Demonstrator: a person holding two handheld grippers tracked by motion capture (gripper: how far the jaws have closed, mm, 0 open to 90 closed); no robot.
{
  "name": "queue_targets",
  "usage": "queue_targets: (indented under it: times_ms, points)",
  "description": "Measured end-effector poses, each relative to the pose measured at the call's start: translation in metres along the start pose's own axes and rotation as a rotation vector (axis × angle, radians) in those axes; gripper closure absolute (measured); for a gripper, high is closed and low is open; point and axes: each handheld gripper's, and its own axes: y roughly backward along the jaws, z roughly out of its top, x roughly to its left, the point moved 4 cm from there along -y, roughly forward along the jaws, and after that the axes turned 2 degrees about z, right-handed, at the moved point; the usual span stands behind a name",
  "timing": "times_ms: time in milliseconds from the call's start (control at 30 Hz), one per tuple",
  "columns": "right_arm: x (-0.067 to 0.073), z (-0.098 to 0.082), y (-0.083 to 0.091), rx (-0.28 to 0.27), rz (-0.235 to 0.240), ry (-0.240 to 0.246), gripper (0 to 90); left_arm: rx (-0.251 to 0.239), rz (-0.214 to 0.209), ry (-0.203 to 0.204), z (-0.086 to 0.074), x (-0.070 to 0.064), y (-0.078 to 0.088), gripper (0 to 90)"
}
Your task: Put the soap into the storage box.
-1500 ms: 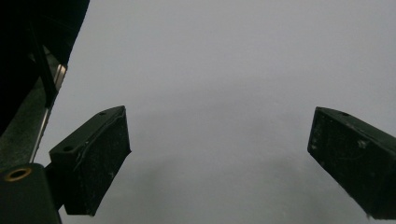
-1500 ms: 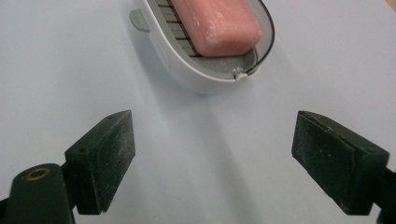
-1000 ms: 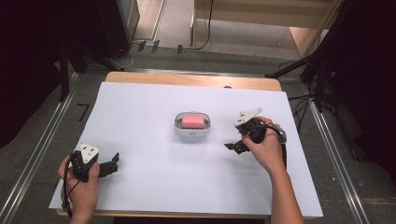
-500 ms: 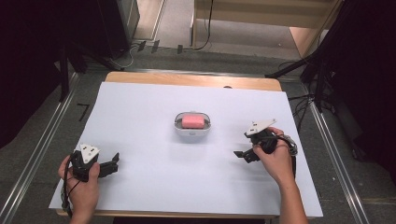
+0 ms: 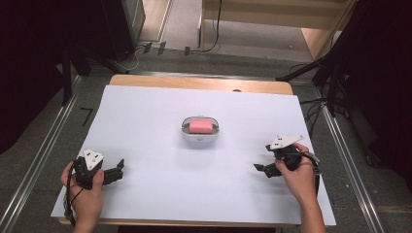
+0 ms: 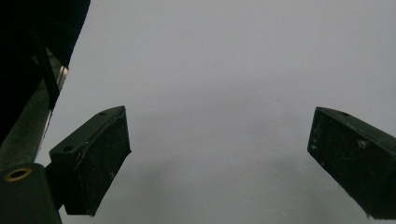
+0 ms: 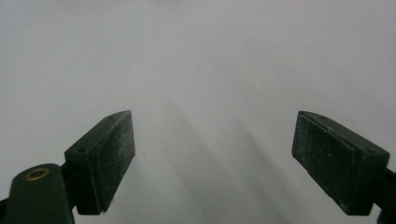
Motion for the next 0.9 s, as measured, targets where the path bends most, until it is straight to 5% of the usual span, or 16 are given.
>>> queue_targets:
  times_ms: [900]
  points:
    - [0.005, -0.069, 0.038, -0.126, -0.085, -0.121, 13.8, -0.004, 0.003, -0.007, 0.0, -0.001, 0.0, 6.3]
